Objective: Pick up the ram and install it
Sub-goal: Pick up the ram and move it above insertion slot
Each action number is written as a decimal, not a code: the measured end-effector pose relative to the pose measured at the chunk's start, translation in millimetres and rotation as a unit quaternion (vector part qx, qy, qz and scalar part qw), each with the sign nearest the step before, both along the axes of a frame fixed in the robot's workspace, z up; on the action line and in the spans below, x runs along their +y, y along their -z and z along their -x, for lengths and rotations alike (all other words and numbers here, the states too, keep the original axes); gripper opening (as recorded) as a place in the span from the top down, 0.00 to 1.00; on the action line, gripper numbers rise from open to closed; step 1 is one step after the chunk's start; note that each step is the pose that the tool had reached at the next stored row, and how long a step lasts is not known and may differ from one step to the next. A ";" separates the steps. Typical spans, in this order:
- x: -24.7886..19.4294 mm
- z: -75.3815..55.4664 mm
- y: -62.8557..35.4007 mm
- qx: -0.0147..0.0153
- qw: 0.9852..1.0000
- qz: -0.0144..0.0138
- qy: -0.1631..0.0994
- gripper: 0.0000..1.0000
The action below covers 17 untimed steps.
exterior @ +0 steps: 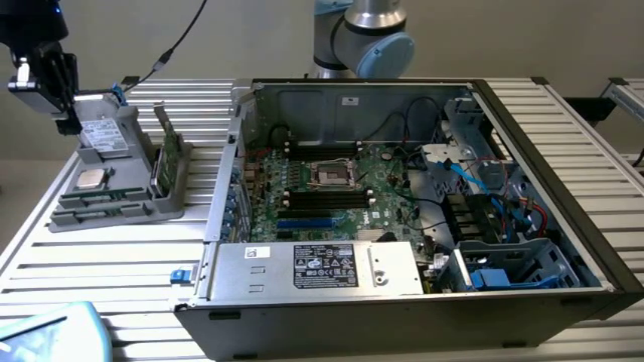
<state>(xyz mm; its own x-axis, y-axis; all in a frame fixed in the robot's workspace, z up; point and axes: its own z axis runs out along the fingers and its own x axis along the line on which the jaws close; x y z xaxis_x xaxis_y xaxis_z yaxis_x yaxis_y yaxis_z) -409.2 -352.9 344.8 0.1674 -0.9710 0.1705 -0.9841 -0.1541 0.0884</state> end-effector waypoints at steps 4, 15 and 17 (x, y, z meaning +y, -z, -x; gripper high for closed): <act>1.3 1.9 0.0 0.000 1.000 0.001 -0.002 0.89; 1.4 4.4 1.4 -0.003 1.000 0.001 -0.004 0.64; 1.3 6.5 2.9 -0.008 1.000 0.001 -0.006 0.57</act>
